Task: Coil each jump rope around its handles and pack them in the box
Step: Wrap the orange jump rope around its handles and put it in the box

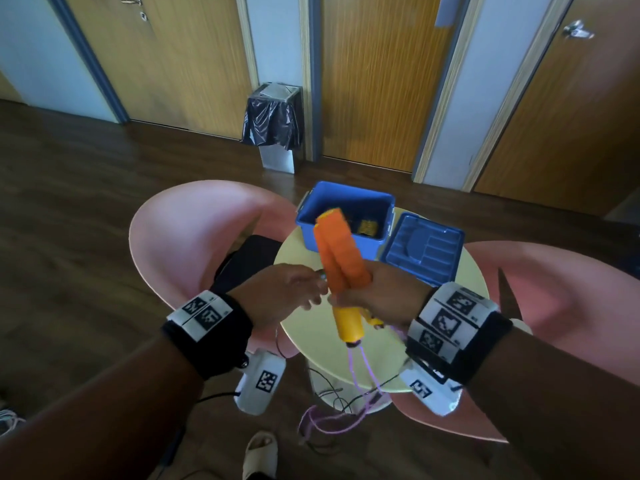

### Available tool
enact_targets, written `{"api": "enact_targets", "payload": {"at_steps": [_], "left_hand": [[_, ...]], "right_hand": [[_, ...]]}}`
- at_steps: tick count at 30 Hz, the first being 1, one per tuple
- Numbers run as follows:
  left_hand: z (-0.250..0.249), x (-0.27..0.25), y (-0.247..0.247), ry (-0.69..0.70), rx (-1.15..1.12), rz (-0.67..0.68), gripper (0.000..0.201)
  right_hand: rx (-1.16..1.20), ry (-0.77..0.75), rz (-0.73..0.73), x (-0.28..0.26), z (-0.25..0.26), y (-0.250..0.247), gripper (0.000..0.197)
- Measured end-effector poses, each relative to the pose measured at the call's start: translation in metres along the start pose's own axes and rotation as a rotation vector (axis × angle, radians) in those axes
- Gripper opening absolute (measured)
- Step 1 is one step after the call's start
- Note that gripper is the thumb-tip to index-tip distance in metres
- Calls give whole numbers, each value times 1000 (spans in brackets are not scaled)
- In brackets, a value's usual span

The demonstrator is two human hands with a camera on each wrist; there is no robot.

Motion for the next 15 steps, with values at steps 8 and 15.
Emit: {"api": "enact_targets", "payload": {"at_steps": [8, 15], "left_hand": [[-19, 2, 31, 216, -458, -139, 51], [-32, 8, 49, 263, -536, -122, 47]], "right_hand": [[1005, 72, -93, 4, -2, 17, 37], [1076, 181, -172, 7, -11, 25, 61]]}}
Point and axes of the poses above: each hand's wrist, its own x-axis towards the middle knuckle, its own y-axis out of the palm, z = x × y, the point moved 4 cm from there along x, towards the middle knuckle, and after that the axes turned 15 degrees about -x, right-handed, at the moved point
